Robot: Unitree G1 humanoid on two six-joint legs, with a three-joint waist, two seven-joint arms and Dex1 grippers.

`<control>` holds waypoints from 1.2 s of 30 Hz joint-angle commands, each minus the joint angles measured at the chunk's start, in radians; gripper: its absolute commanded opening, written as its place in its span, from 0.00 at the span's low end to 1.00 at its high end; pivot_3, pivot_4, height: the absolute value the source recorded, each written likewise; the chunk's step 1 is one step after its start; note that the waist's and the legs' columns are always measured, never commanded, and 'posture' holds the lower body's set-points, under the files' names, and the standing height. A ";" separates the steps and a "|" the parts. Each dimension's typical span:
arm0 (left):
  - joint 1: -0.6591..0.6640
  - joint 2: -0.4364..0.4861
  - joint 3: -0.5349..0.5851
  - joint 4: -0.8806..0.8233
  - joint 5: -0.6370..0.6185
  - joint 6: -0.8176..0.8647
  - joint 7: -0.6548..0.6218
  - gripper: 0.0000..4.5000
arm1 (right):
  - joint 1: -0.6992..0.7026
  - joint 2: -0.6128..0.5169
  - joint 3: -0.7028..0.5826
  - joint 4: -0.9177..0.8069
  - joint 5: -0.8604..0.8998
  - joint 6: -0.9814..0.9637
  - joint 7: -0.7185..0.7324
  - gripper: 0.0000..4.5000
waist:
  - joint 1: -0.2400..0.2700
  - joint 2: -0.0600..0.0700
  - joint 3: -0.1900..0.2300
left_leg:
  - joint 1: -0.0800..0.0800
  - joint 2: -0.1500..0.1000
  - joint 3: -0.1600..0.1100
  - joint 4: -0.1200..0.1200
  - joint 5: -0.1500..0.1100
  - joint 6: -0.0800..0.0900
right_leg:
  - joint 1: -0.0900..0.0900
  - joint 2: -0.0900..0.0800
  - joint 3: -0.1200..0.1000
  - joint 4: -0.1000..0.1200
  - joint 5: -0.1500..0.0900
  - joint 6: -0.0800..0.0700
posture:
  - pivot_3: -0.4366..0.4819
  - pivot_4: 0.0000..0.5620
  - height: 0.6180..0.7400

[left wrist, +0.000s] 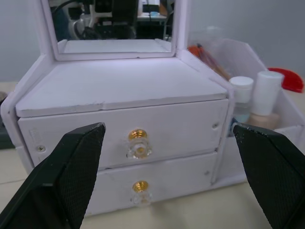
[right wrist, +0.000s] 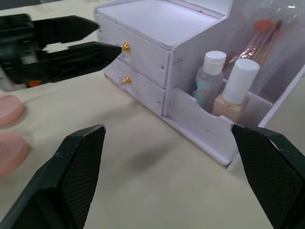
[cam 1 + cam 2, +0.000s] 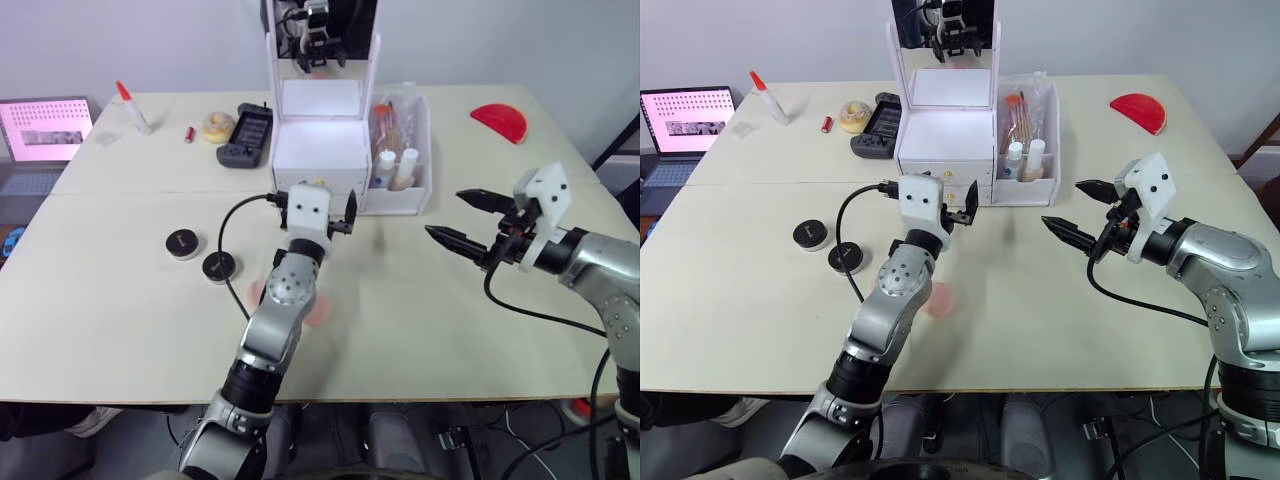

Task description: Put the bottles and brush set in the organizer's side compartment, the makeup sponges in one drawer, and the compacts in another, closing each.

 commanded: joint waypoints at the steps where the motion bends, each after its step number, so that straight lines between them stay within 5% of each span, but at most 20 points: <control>1: -0.037 -0.024 0.031 0.045 0.023 -0.031 0.028 1.00 | -0.005 -0.015 -0.023 -0.021 0.013 -0.006 0.005 0.99 | 0.001 0.000 0.000 | 0.000 0.000 0.000 0.000 0.000 0.000 | 0.000 0.000 0.000 0.000 0.000 0.001 | 0.48 0.27 0.98; 21: -0.139 -0.068 0.073 0.198 0.044 -0.087 0.035 1.00 | 0.014 -0.004 -0.034 -0.040 0.021 -0.002 -0.006 0.99 | 0.003 0.000 0.000 | 0.000 -0.001 0.000 0.001 0.000 0.000 | 0.000 0.000 0.000 0.000 0.001 0.002 | 0.48 0.27 0.98; 25: -0.135 -0.071 0.071 0.199 0.045 -0.086 0.031 0.71 | 0.016 -0.002 -0.035 -0.043 0.023 -0.002 -0.009 1.00 | 0.003 0.000 0.000 | 0.000 -0.001 0.000 0.001 0.000 0.000 | 0.000 0.000 0.000 0.000 0.001 0.002 | 0.48 0.27 0.98; 30: -0.144 -0.072 0.073 0.205 0.045 -0.090 0.029 0.12 | 0.025 -0.004 -0.041 -0.046 0.024 -0.001 -0.009 1.00 | 0.002 0.000 0.000 | 0.000 -0.001 -0.001 0.001 0.000 0.000 | 0.000 0.000 0.000 0.000 0.001 0.002 | 0.48 0.27 0.98; 36: -0.129 -0.073 0.061 0.183 0.043 -0.081 0.014 0.06 | 0.024 -0.002 -0.037 -0.050 0.024 0.000 -0.014 1.00 | 0.002 0.000 0.000 | 0.000 -0.001 -0.001 0.001 0.000 0.000 | 0.000 0.000 0.000 0.000 0.001 0.002 | 0.48 0.27 0.98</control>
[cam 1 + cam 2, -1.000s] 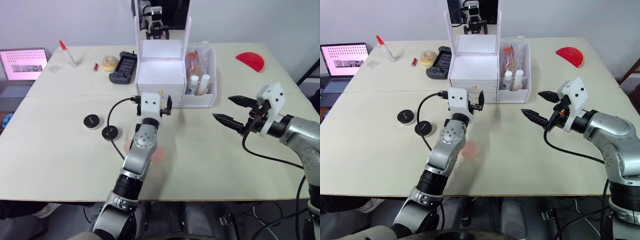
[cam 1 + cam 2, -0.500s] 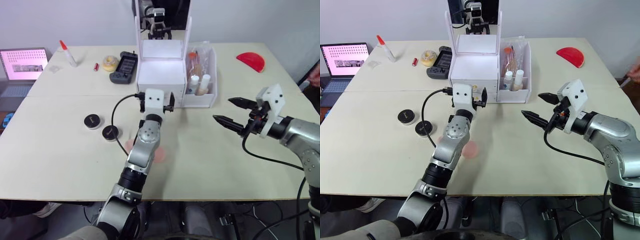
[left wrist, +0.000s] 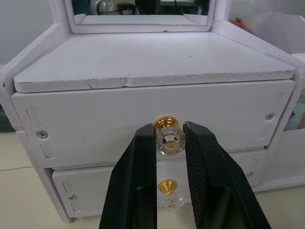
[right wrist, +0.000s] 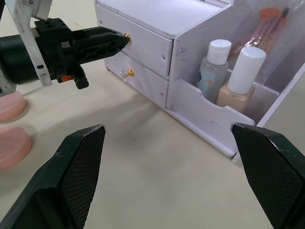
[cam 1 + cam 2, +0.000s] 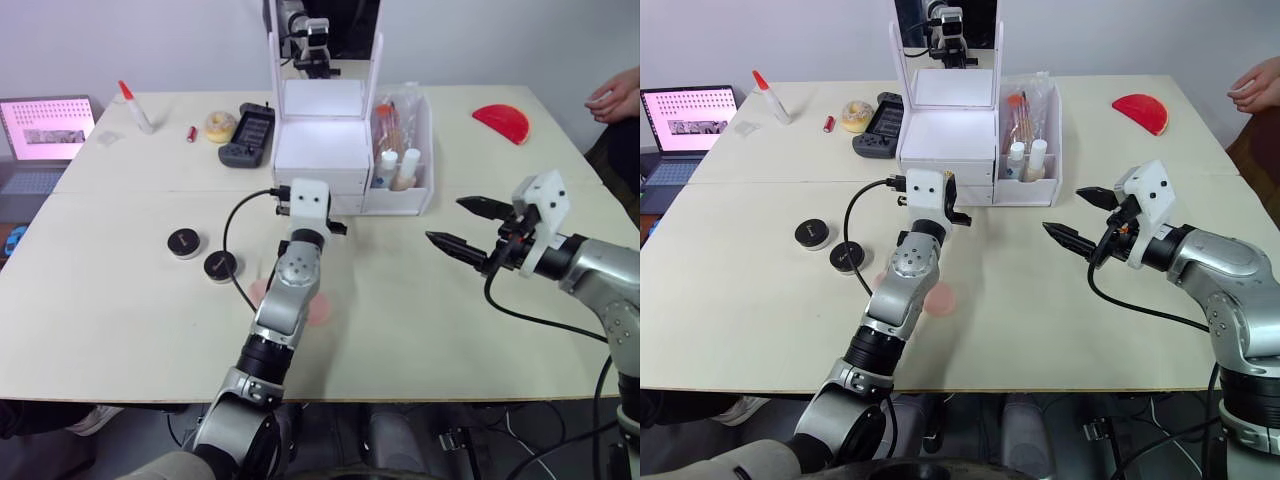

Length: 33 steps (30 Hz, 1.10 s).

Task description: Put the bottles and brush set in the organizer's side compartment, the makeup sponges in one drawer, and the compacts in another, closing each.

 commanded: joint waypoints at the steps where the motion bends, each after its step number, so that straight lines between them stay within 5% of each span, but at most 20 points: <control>1: -0.021 -0.026 -0.011 -0.042 0.005 -0.005 -0.011 0.06 | -0.006 -0.002 -0.030 -0.034 0.021 -0.008 -0.006 1.00 | 0.000 0.000 0.000 | 0.000 0.000 0.000 0.000 0.000 0.000 | 0.000 0.000 0.000 0.000 0.000 0.000 | 0.48 0.27 0.98; 22: 0.285 0.106 -0.180 -0.524 0.030 0.209 -0.215 0.06 | -0.020 -0.020 -0.022 -0.033 0.029 -0.002 -0.001 1.00 | 0.025 0.000 0.000 | 0.000 0.000 -0.001 0.000 0.000 0.000 | 0.000 0.000 0.000 0.000 0.000 0.000 | 0.48 0.27 0.98; 33: 0.315 0.108 -0.196 -0.567 0.010 0.255 -0.244 0.06 | -0.021 -0.019 -0.023 -0.034 0.031 0.003 0.000 1.00 | 0.025 0.000 0.000 | 0.000 0.000 -0.001 0.000 0.000 0.000 | 0.000 0.000 0.000 0.000 0.000 0.000 | 0.48 0.27 0.98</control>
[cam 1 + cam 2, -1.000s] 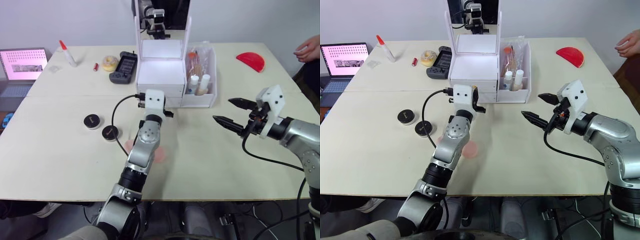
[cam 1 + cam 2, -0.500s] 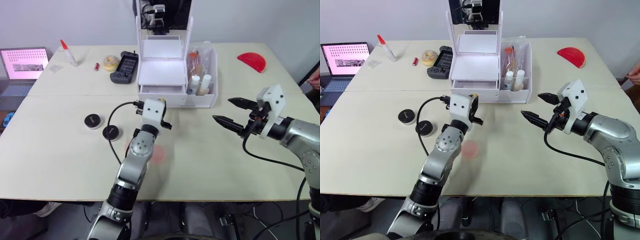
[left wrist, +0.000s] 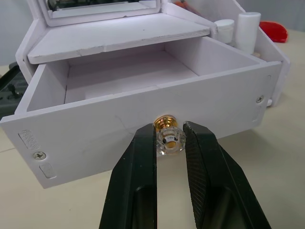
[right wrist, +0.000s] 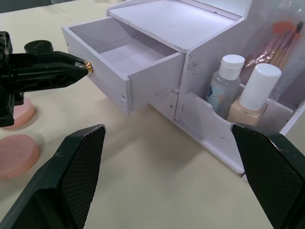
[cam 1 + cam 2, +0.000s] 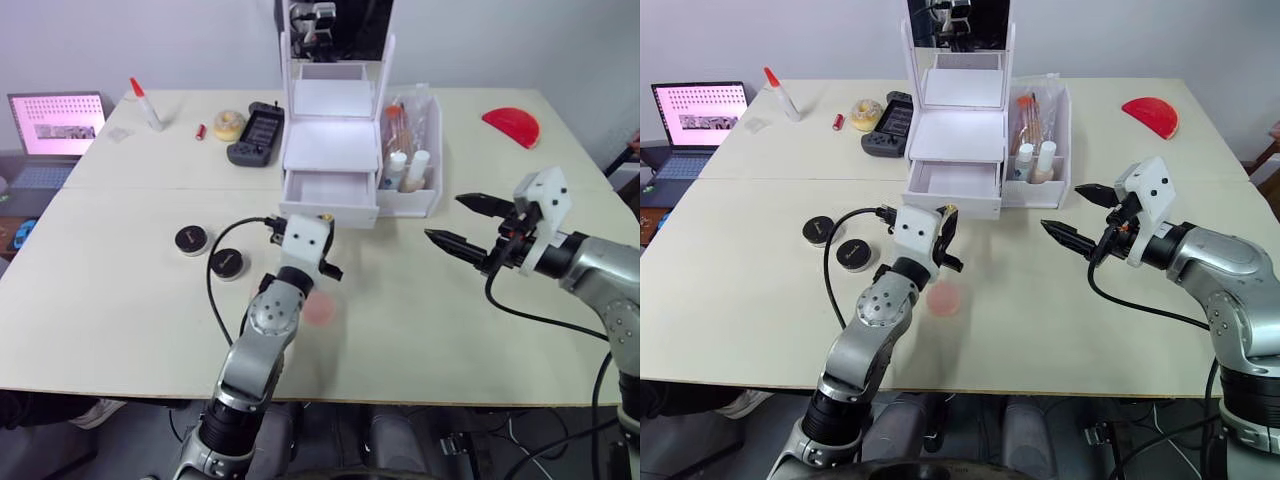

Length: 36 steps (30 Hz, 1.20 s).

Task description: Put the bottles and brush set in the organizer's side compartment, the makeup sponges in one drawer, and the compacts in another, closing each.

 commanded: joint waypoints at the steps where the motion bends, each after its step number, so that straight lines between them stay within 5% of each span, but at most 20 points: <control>1: -0.004 -0.021 -0.038 -0.049 -0.017 -0.003 -0.030 0.06 | -0.013 -0.018 -0.022 -0.026 0.013 0.000 0.000 1.00 | 0.000 0.000 0.000 | 0.000 0.000 0.000 0.000 0.000 0.000 | 0.000 0.000 0.000 0.000 0.000 0.000 | 0.48 0.27 0.98; 30: 0.035 0.009 -0.044 -0.122 -0.008 0.020 -0.072 0.06 | -0.021 -0.011 -0.016 -0.028 0.016 0.007 0.001 1.00 | 0.000 0.000 0.000 | 0.000 0.000 0.000 0.000 0.000 0.000 | 0.000 0.000 0.000 0.000 0.000 0.000 | 0.48 0.27 0.98; 31: 0.036 0.010 -0.042 -0.125 -0.009 0.019 -0.073 0.29 | -0.021 -0.010 -0.016 -0.029 0.017 0.007 0.001 1.00 | 0.000 0.000 0.000 | 0.000 0.000 0.000 0.000 0.000 0.000 | 0.000 0.000 0.000 0.000 0.000 0.000 | 0.48 0.27 0.98; 36: 0.038 0.029 -0.047 -0.148 -0.006 0.013 -0.101 0.84 | -0.020 -0.007 -0.017 -0.027 0.016 0.005 -0.002 1.00 | -0.001 0.000 0.000 | 0.000 0.000 0.000 0.000 0.000 0.000 | 0.000 0.000 0.000 0.000 0.000 0.000 | 0.48 0.27 0.98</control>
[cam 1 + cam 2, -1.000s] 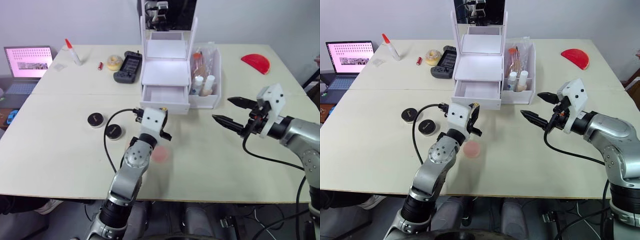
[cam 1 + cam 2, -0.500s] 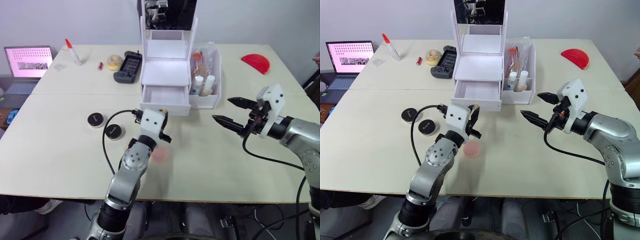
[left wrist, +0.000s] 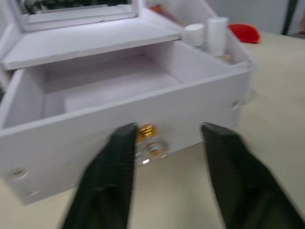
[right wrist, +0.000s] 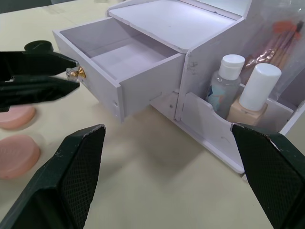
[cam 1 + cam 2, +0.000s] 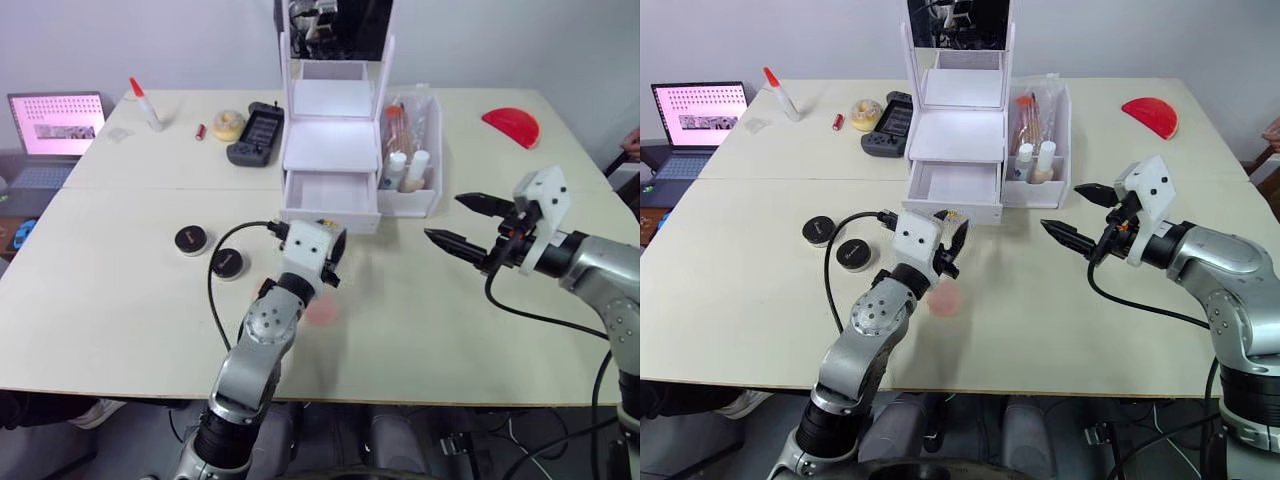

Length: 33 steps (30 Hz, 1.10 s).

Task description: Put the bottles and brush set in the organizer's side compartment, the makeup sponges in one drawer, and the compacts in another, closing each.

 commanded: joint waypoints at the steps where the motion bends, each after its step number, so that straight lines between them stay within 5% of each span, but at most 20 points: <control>1: 0.001 0.016 -0.011 -0.059 -0.004 -0.026 -0.022 0.96 | -0.012 -0.007 -0.018 -0.027 0.015 -0.006 -0.003 1.00 | -0.001 0.000 0.000 | 0.000 0.000 0.000 0.000 0.000 0.000 | 0.000 0.000 0.000 0.000 0.000 0.000 | 0.48 0.27 0.98; 13: 0.155 0.165 0.076 -0.284 -0.176 0.036 -0.185 0.99 | 0.015 -0.022 -0.040 -0.022 0.021 -0.012 0.012 1.00 | -0.001 0.000 0.000 | 0.000 0.001 0.000 0.000 0.000 0.000 | 0.000 0.000 0.000 0.000 -0.002 -0.003 | 0.48 0.27 0.98; 22: 0.415 0.550 0.595 -0.403 -0.682 0.158 -0.578 0.99 | 0.138 -0.082 -0.178 0.006 0.046 -0.042 0.114 1.00 | -0.001 0.001 0.000 | 0.000 0.003 0.000 -0.001 0.000 0.000 | -0.001 0.001 0.000 0.000 -0.003 -0.005 | 0.48 0.27 0.98; 28: 0.439 0.825 0.936 -0.164 -0.778 0.136 -0.820 0.99 | 0.248 -0.110 -0.287 0.043 0.054 -0.075 0.222 1.00 | -0.003 0.001 0.000 | 0.001 0.002 0.000 -0.001 0.000 0.000 | 0.001 0.001 -0.001 -0.002 -0.004 -0.006 | 0.48 0.27 0.98; 33: 0.444 0.965 1.097 0.068 -0.732 0.099 -0.921 0.99 | 0.338 -0.145 -0.365 0.131 0.035 -0.128 0.324 1.00 | -0.005 0.002 0.000 | 0.001 0.003 0.001 -0.002 -0.001 0.000 | 0.001 -0.001 0.000 -0.004 -0.004 -0.006 | 0.48 0.27 0.98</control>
